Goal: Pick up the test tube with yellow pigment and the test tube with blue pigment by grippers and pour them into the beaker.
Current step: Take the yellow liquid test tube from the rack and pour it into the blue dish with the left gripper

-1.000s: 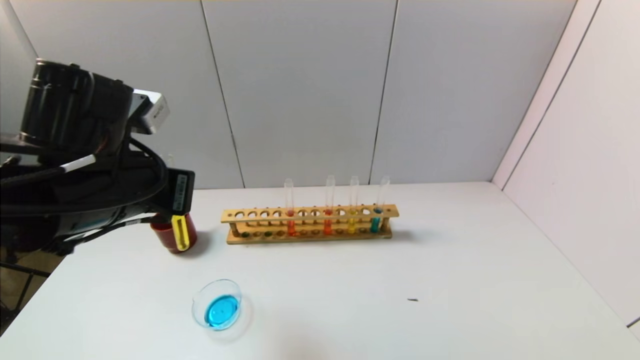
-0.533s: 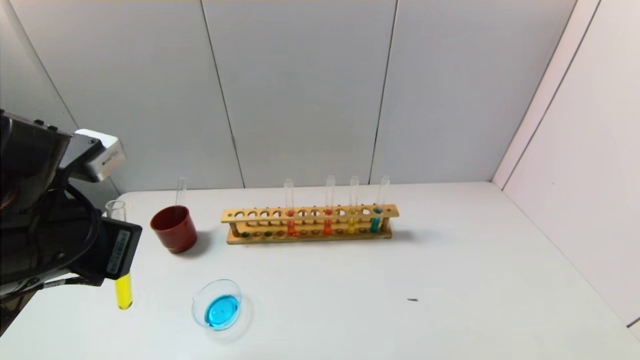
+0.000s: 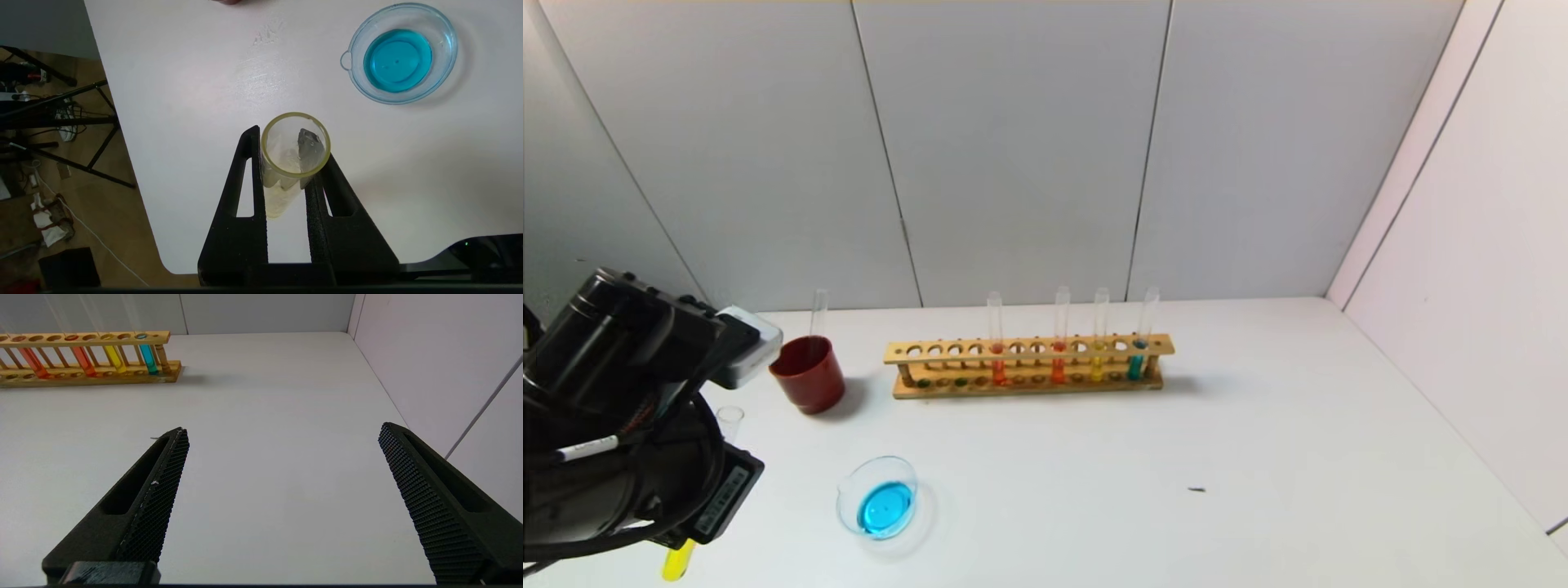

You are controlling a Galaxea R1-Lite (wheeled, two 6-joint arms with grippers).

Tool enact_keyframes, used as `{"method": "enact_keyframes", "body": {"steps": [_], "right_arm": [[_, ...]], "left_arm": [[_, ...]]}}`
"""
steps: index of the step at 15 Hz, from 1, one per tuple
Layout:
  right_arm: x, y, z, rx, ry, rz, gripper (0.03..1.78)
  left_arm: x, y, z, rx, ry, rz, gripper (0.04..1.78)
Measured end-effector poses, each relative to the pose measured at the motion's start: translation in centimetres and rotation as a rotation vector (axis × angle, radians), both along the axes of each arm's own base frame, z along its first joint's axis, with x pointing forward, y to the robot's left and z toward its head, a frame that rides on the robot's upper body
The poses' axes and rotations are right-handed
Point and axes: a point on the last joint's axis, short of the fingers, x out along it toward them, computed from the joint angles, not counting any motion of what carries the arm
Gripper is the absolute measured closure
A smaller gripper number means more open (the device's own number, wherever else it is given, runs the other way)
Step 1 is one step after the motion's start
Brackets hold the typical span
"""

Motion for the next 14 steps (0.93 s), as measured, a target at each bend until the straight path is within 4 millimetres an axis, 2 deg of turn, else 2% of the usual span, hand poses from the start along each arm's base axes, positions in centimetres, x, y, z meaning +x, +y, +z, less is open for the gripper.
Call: {"method": "enact_keyframes", "body": {"steps": [11, 14], "right_arm": [[0.0, 0.0, 0.0, 0.0, 0.0, 0.0, 0.11], [0.0, 0.0, 0.0, 0.0, 0.0, 0.0, 0.11]], "left_arm": [[3.7, -1.9, -5.0, 0.361, 0.244, -0.106, 1.5], [4.7, -2.5, -6.4, 0.41, 0.293, -0.108, 1.5]]}}
